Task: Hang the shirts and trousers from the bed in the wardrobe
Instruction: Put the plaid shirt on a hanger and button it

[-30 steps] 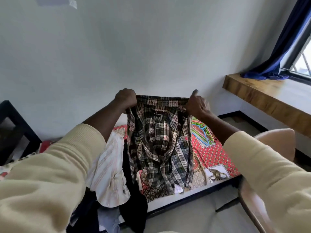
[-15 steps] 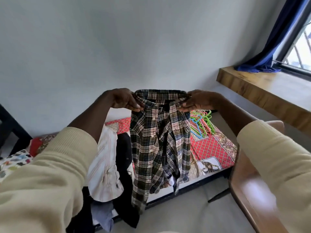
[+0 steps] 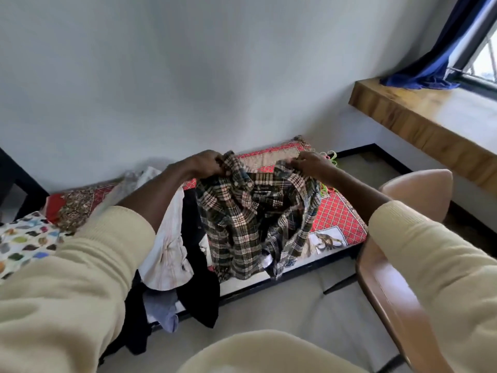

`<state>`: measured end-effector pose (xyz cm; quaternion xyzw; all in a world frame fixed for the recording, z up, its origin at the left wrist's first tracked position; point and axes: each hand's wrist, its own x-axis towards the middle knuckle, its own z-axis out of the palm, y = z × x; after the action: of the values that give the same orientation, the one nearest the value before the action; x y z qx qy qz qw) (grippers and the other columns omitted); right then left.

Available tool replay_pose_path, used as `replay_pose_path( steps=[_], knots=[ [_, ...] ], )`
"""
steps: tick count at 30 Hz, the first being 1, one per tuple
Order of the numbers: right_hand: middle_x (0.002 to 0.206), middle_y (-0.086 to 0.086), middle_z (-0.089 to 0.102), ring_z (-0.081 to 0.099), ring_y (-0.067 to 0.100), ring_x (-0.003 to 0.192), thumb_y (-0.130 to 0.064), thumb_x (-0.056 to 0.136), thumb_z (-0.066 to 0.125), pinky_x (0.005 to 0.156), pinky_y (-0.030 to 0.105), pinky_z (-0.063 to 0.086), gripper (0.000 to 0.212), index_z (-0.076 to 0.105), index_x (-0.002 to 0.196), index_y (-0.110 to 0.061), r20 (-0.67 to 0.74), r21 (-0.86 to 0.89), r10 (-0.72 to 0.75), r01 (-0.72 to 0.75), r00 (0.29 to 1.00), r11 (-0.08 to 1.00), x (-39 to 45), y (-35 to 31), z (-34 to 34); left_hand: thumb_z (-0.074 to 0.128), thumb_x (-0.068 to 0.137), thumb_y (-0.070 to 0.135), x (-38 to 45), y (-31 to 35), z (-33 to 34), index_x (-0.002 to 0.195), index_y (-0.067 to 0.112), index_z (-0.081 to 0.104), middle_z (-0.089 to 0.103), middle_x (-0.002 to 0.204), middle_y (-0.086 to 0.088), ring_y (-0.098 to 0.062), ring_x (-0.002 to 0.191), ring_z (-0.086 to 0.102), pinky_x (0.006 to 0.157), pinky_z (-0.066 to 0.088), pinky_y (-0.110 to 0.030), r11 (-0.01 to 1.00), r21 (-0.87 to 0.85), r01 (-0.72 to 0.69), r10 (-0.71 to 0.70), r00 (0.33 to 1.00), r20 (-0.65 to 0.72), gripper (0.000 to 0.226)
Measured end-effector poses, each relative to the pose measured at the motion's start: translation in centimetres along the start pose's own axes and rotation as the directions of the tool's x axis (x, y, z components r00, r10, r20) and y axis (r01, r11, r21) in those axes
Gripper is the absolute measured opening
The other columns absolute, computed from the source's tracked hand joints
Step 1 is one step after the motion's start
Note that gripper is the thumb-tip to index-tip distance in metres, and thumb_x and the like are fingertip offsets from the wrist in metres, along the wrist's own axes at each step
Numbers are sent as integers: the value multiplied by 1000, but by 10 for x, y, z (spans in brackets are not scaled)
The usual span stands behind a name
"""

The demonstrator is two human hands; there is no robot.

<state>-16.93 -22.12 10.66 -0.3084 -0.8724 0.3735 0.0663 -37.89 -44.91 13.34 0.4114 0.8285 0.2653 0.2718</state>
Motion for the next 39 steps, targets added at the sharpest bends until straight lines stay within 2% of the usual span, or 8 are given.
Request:
replay_pose_path(
  steps=[2, 6, 8, 11, 15, 22, 28, 39],
  knots=[
    [95, 9, 58, 52, 20, 85, -32, 86, 74, 72, 28, 39, 48, 55, 108, 6, 345, -58, 40, -21, 938, 998, -2, 4, -12, 78, 82, 19, -1, 3, 1, 105, 4, 71, 72, 103, -13, -27, 88, 68, 80, 57, -36, 987, 154, 53, -73, 989, 125, 28],
    [101, 20, 64, 64, 28, 85, -10, 70, 78, 74, 35, 56, 52, 58, 115, 6, 738, 243, -3, -262, 675, 934, 15, 20, -41, 80, 76, 23, -4, -6, -29, 113, -3, 67, 70, 110, -20, -31, 90, 70, 92, 54, -46, 908, -229, 352, -157, 790, 592, 47],
    [90, 18, 66, 67, 24, 70, -12, 82, 68, 65, 32, 58, 19, 69, 98, -2, 636, 51, 148, -232, 757, 971, 27, 22, -35, 73, 85, 26, 5, -14, -31, 105, -2, 70, 72, 104, -19, -27, 84, 69, 85, 56, -37, 897, -200, 394, -223, 794, 566, 35],
    [112, 18, 65, 64, 28, 100, -13, 98, 48, 79, 27, 51, 28, 64, 115, 3, 303, -585, 207, 10, 930, 811, 57, 6, -13, 55, 99, 28, 49, -19, -12, 97, 1, 67, 62, 91, -11, -21, 77, 57, 60, 45, -24, 918, 330, 220, -275, 953, 129, 29],
    [97, 21, 65, 53, 23, 83, -4, 93, 52, 50, 18, 36, 25, 63, 111, 7, 158, -537, 211, -96, 965, 838, 116, 13, 3, 53, 97, 23, 127, -52, -3, 88, 3, 64, 60, 89, -21, -30, 82, 57, 68, 40, -34, 923, 369, 105, -104, 994, -22, 25],
    [102, 19, 65, 63, 31, 94, -12, 84, 64, 68, 28, 46, 30, 67, 109, 3, 89, -503, 311, -227, 946, 834, 280, 92, 40, 58, 94, 8, 307, -110, 2, 82, 3, 62, 51, 77, -14, -18, 56, 40, 43, 30, -22, 930, 289, 228, -304, 919, 251, 14],
    [106, 18, 68, 65, 28, 95, -14, 87, 59, 69, 27, 48, 33, 63, 118, -3, -21, -208, 406, -401, 914, 892, 436, 140, 81, 48, 87, -4, 459, -146, 41, 129, -4, 49, 57, 121, -26, -40, 110, 55, 85, 46, -43, 943, 258, 211, -133, 948, -289, 42],
    [111, 23, 63, 62, 37, 100, -5, 87, 53, 76, 37, 47, 55, 42, 141, -6, 253, -334, 489, -399, 835, 854, 433, 196, 200, 54, 89, 3, 470, -222, 159, 147, 7, 34, 31, 154, -14, -32, 138, 34, 111, 38, -48, 898, 422, 125, -238, 945, 226, 62]
  ],
)
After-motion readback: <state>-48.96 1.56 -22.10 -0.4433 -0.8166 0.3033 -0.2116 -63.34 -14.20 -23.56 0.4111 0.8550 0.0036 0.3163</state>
